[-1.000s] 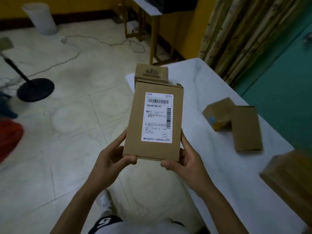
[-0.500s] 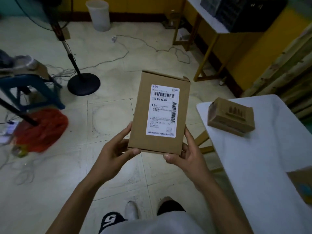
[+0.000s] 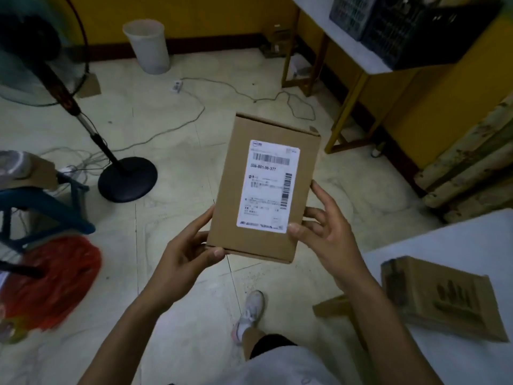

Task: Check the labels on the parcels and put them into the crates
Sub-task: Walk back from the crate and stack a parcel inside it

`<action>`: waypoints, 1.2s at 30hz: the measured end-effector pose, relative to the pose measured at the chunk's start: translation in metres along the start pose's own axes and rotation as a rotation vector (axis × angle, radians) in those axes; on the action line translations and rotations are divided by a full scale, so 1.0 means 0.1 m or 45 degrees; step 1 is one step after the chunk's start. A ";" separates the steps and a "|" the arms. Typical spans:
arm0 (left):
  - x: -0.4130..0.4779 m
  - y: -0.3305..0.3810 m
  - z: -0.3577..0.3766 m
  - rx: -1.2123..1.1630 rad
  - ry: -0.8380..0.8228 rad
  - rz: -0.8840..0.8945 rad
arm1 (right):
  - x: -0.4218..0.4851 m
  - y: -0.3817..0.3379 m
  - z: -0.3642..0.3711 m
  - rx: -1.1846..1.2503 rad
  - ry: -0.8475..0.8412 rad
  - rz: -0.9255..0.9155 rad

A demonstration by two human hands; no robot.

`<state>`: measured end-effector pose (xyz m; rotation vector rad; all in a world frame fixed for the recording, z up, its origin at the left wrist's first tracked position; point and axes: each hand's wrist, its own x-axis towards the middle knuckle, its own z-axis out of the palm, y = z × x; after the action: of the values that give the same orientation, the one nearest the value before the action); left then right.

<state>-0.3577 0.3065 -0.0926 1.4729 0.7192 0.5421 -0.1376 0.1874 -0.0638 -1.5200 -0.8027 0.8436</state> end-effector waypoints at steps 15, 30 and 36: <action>3.31 0.33 -0.39 -0.269 -0.100 -0.043 | 3.11 -0.46 -0.51 -0.095 0.007 0.047; 7.26 1.06 -0.53 -0.154 -0.661 -0.080 | 6.13 -1.21 -1.54 -0.211 0.668 -0.191; 8.28 1.09 0.06 -0.043 -0.690 -0.090 | 6.74 -1.07 -2.05 -0.328 0.743 -0.164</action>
<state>0.2255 0.9043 -0.0693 1.4671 0.3294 0.0851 0.3765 0.6754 0.0090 -1.7953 -0.5746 0.1763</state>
